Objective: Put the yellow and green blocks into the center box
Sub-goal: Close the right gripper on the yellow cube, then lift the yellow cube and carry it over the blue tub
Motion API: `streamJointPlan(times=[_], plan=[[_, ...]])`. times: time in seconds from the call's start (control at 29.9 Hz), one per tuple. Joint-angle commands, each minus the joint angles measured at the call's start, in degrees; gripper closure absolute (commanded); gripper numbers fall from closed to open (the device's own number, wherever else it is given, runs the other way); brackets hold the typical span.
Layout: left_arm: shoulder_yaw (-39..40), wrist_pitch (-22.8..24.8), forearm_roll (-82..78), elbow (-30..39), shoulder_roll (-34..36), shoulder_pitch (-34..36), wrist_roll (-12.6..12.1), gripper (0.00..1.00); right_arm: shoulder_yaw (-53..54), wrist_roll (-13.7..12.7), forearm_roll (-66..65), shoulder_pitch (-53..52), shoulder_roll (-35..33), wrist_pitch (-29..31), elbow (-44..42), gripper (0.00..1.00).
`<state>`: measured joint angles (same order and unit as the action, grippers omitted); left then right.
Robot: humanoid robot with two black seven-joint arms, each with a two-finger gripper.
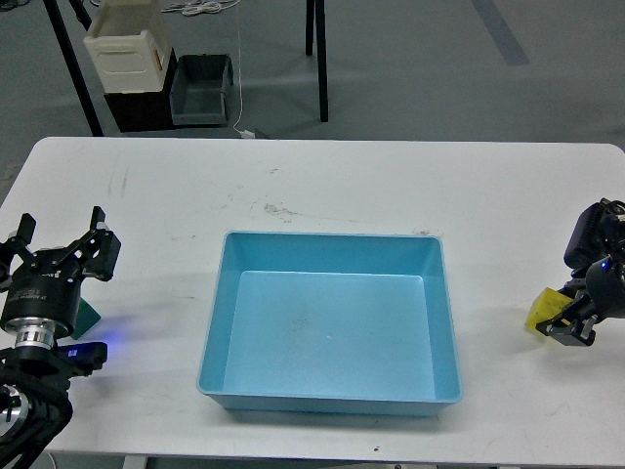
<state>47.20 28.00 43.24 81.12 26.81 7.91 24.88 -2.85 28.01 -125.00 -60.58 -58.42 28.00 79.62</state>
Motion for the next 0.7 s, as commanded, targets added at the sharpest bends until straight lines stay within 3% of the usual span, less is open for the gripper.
streamJointPlan(times=[0.0,0.23,0.4,0.67], plan=[[-0.01,0.00,0.00,0.00,0.00,0.00,0.00,0.00,0.48,-0.01,0.00,-6.64,-2.83,0.00,-0.43,0.97],[0.61,-0.23,0.00,0.00,0.00,0.00,0.00,0.00,0.83,-0.01,0.00,-20.62,-5.47,-5.94,-1.84,1.00],[0.70,-0.32,0.00,0.00,0.00,0.09,0.00,0.00,1.01,-0.01,2.47,-28.62,-4.34,-6.03,-1.66,1.00],[1.22,-0.32,0.00,0.00,0.00,0.27,0.00,0.00,0.30,-0.01,9.78,-31.80,9.80,-5.33,0.19,1.00]])
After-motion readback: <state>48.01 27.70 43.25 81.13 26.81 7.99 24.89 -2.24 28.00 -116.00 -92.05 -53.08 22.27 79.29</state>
